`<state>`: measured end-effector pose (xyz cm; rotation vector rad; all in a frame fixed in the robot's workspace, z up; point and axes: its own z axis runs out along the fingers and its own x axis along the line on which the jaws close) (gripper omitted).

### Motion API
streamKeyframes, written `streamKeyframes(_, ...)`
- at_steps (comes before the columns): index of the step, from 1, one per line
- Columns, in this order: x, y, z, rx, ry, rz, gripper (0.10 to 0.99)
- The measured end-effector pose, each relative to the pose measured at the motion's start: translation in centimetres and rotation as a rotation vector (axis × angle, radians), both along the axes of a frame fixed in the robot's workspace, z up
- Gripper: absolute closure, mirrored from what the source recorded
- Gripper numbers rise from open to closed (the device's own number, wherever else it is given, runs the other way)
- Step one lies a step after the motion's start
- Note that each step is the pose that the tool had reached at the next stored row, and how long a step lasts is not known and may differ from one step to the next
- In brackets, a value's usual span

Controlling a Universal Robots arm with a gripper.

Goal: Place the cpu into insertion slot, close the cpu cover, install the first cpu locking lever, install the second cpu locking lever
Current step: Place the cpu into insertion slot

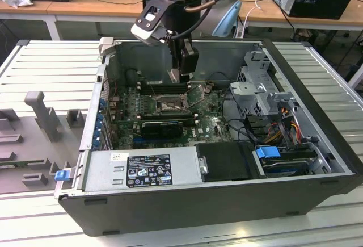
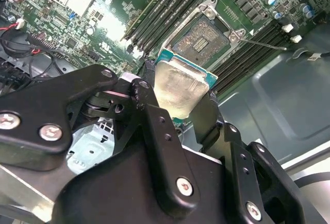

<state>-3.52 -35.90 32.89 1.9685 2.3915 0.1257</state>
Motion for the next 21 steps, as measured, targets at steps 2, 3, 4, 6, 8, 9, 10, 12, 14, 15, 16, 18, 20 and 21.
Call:
streamKeyframes(2, 0.0, 0.0, -0.13, 0.0, 0.0001, 0.0, 0.557)
streamKeyframes(3, 0.0, 0.0, -0.2, 0.0, 0.0001, 0.0, 0.557)
streamKeyframes(4, 0.0, 0.0, -0.28, 0.0, 0.0001, 0.0, 0.557)
streamKeyframes(6, 0.0, 0.0, -0.47, 0.0, -0.0001, 0.0, 0.557)
streamKeyframes(8, 0.0, 0.0, -0.6, 0.0, -0.001, 0.0, 0.557)
streamKeyframes(9, 0.0, 0.0, -0.64, 0.0, -0.0015, 0.0, 0.557)
streamKeyframes(10, 0.0, 0.0, -0.72, 0.0, -0.0019, 0.0, 0.557)
streamKeyframes(12, 0.0, 0.0, -0.9, 0.0, -0.0026, 0.0, 0.557)
streamKeyframes(14, 0.0, 0.0, -1.1, 0.0, -0.0035, 0.0, 0.557)
streamKeyframes(15, 0.0, 0.0, -1.26, 0.0, -0.0035, 0.0, 0.557)
streamKeyframes(16, -0.01, 0.0, -1.37, 0.0, -0.0036, 0.0, 0.557)
streamKeyframes(18, -0.07, 0.0, -1.7, 0.0, -0.0039, -0.005, 0.557)
streamKeyframes(20, -0.1, 0.0, -2.17, 0.0, -0.0038, -0.027, 0.557)
streamKeyframes(21, -0.11, 0.01, -2.32, 0.0, -0.0038, -0.034, 0.557)
